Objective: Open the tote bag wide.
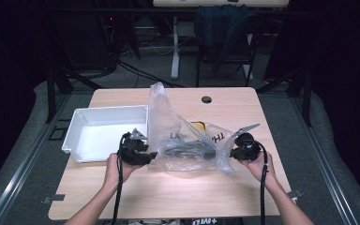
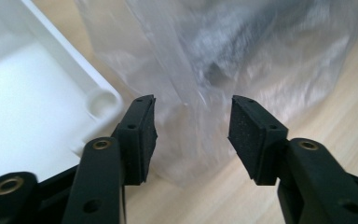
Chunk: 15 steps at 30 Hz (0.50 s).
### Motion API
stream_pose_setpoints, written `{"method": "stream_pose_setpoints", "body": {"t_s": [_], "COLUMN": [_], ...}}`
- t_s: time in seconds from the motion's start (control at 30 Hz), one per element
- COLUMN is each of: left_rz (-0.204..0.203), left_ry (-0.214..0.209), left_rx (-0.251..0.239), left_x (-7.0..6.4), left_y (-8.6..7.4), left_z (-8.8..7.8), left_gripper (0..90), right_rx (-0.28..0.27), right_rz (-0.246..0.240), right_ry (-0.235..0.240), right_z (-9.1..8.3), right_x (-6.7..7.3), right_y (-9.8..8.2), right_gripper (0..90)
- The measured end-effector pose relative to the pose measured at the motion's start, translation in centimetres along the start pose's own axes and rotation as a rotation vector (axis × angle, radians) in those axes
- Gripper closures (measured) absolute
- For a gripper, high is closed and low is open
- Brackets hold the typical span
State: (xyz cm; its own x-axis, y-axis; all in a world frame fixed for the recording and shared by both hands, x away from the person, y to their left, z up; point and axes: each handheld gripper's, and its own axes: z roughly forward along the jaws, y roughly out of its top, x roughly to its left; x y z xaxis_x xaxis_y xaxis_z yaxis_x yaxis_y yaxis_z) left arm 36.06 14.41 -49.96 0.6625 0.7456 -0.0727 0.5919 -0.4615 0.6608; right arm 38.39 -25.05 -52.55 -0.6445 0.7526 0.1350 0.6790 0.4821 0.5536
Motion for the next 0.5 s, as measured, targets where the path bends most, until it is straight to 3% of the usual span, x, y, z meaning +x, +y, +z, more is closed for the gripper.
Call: {"method": "stream_pose_setpoints", "body": {"t_s": [0.13, 0.27, 0.3, 0.33, 0.37, 0.4, 0.47, 0.5], "left_rz": [-0.036, -0.056, -0.049, -0.040, -0.040, -0.024, 0.011, 0.011], "left_ry": [0.001, -0.005, 0.006, 0.003, 0.003, -0.001, -0.004, -0.004], "left_rx": [-0.069, -0.062, -0.048, -0.027, -0.027, -0.016, 0.028, 0.028], "left_x": [0.7, 0.7, 0.6, 0.4, 0.4, 0.4, -0.2, -0.2], "left_y": [1.5, 2.4, 2.4, 2.1, 2.1, 1.9, 1.2, 1.2], "left_z": [-0.6, 0.7, 1.2, 2.0, 2.0, 2.3, 3.0, 3.0], "left_gripper": [48.1, 51.3, 54.4, 65.7, 71.2, 71.2, 85.0, 87.2], "right_rx": [0.017, 0.028, 0.030, 0.046, 0.042, 0.042, 0.060, 0.060], "right_rz": [-0.009, -0.014, -0.013, -0.019, -0.010, -0.010, -0.018, -0.018], "right_ry": [0.000, -0.002, 0.005, -0.002, 0.002, 0.002, 0.000, 0.000], "right_z": [0.3, 0.5, 0.5, 0.6, 0.8, 0.8, 0.8, 0.8], "right_x": [0.0, 0.3, 0.4, 0.3, 0.3, 0.3, 0.3, 0.3], "right_y": [0.0, 0.0, 0.0, -0.1, -0.2, -0.2, -0.3, -0.3], "right_gripper": [90.0, 90.0, 90.0, 90.0, 90.0, 90.0, 90.0, 90.0]}}
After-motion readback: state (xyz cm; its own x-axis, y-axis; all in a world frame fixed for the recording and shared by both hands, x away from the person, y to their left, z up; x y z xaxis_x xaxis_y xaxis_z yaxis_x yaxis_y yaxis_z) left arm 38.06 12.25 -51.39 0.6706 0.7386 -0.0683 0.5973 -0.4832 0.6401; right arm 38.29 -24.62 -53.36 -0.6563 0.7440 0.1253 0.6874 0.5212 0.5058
